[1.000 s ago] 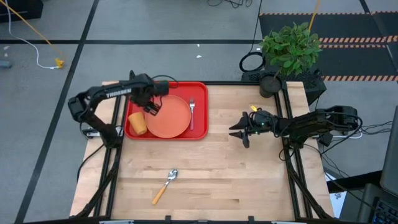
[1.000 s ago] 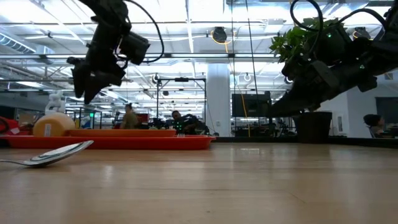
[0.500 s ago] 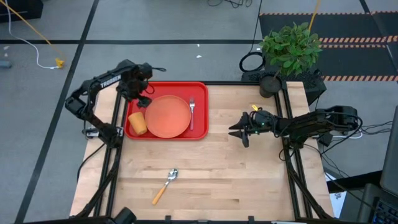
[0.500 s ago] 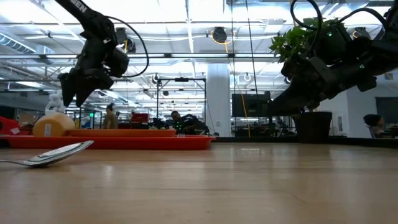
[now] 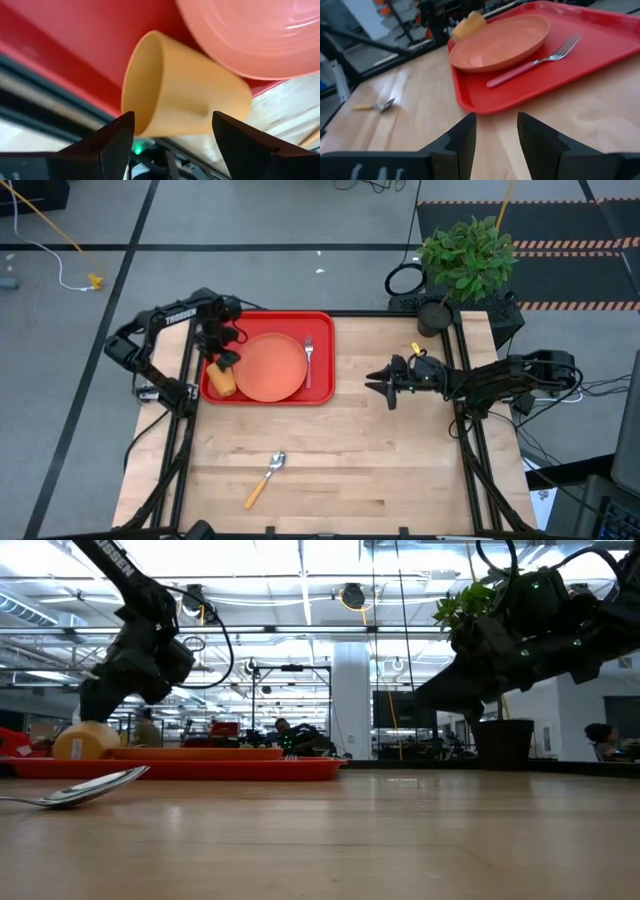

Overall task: Pick and place plate/cup/fork/spoon on tray
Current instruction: Adjust the yellow cup on the red serving tray

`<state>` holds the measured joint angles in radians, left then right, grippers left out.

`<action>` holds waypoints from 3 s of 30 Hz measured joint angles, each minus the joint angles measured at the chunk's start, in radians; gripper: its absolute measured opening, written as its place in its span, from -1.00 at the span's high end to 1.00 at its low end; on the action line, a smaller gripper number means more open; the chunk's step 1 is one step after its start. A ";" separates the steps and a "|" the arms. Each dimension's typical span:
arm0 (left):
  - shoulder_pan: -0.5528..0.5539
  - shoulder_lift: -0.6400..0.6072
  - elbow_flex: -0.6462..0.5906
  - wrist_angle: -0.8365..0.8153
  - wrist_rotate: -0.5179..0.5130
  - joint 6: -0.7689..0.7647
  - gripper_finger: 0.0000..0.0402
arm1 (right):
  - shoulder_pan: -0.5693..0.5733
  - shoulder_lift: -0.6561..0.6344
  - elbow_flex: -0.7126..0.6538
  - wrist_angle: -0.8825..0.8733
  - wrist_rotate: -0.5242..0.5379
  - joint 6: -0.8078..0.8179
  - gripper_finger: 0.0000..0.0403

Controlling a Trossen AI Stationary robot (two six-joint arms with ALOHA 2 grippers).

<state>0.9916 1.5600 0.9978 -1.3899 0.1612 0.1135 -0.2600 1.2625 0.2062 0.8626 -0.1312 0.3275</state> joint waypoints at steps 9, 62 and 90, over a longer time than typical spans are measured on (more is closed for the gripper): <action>-0.031 0.000 -0.034 0.043 0.111 0.084 -0.15 | 0.000 0.000 0.000 0.058 0.007 0.032 0.32; -0.047 -0.146 -0.087 0.880 -0.479 -0.195 0.96 | 0.032 0.000 0.000 -0.031 0.058 0.031 0.32; 0.015 -0.146 -0.089 0.862 -0.476 -0.217 0.65 | 0.069 0.000 0.000 -0.013 0.060 0.036 0.32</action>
<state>1.0068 1.4136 0.9089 -0.5282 -0.3153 -0.1040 -0.1908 1.2629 0.2062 0.8501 -0.0715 0.3636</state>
